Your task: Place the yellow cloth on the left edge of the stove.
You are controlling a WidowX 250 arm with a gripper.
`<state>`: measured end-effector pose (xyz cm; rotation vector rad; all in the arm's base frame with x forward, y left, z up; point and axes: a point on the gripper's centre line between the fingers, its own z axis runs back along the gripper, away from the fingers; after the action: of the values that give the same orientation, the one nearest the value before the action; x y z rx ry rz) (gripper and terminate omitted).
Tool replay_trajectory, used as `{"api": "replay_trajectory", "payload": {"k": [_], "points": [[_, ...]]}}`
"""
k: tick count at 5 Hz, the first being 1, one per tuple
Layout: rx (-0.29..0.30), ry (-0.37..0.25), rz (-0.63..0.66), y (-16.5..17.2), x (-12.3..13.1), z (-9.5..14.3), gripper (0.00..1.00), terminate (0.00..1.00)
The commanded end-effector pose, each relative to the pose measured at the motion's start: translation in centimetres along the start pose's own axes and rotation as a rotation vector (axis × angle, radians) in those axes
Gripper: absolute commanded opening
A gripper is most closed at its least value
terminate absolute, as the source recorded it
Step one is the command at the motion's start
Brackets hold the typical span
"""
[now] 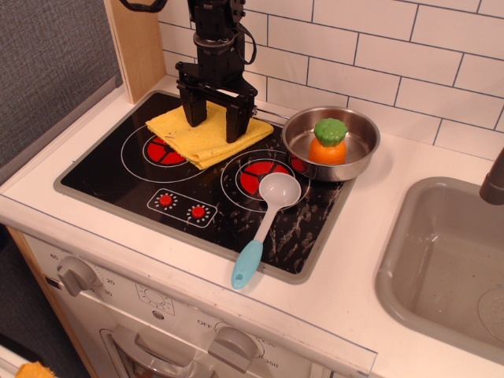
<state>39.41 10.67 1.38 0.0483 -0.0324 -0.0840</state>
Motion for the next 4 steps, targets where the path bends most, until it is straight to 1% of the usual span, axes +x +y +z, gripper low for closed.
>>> {"api": "replay_trajectory", "payload": {"k": [1,2,3,4], "points": [[0.012,0.019,0.016,0.7,-1.5,0.7,1.00,0.00],[0.044,0.056,0.050,1.2,-4.1,1.2,1.00,0.00],[0.053,0.088,0.131,3.4,-6.7,0.9,1.00,0.00],[0.042,0.140,0.198,5.4,-9.3,-0.1,1.00,0.00]]}}
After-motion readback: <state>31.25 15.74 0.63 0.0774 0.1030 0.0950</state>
